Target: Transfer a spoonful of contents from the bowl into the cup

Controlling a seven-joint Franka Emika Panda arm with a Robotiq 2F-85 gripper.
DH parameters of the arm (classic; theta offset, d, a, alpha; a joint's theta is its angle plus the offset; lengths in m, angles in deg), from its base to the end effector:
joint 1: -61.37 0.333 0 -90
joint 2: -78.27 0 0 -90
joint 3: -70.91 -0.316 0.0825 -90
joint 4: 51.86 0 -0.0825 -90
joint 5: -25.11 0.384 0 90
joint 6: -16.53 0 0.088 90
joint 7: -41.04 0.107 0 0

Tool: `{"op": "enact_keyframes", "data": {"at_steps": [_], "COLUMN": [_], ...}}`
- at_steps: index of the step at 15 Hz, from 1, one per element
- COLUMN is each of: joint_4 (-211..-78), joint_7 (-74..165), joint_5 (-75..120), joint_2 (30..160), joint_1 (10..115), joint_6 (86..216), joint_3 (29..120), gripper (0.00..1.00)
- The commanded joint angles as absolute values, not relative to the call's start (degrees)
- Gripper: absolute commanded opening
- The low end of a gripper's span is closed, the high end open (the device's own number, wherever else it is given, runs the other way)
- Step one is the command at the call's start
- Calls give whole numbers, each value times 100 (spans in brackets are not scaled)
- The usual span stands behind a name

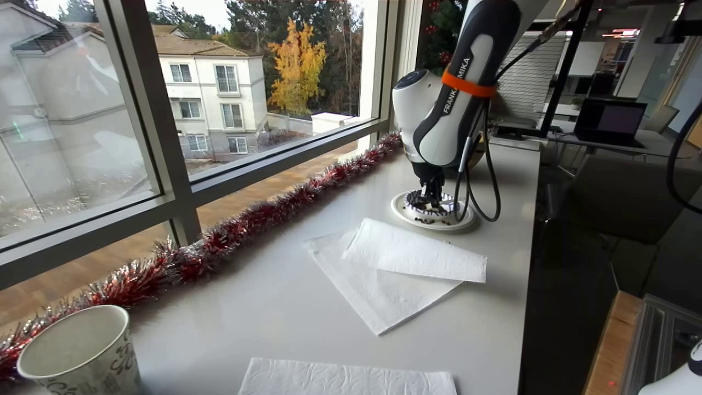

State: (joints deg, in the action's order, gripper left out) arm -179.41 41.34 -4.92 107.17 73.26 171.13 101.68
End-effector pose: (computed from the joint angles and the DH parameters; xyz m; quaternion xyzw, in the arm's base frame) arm 0.5188 -0.1696 0.1732 0.9671 0.0992 -0.0460 0.2299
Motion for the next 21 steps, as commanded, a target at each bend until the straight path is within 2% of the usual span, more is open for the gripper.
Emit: {"op": "enact_keyframes", "data": {"at_steps": [1,14,21], "joint_4": [-17996,-18014,-18203], "joint_7": [4167,3566,2383], "joint_5": [-742,-485,-32], "joint_2": [10588,10727,10579], "joint_1": [6868,5836,4984], "joint_6": [17168,17749,18103], "joint_3": [9684,8881,8210], "gripper": [4,4,4]}}
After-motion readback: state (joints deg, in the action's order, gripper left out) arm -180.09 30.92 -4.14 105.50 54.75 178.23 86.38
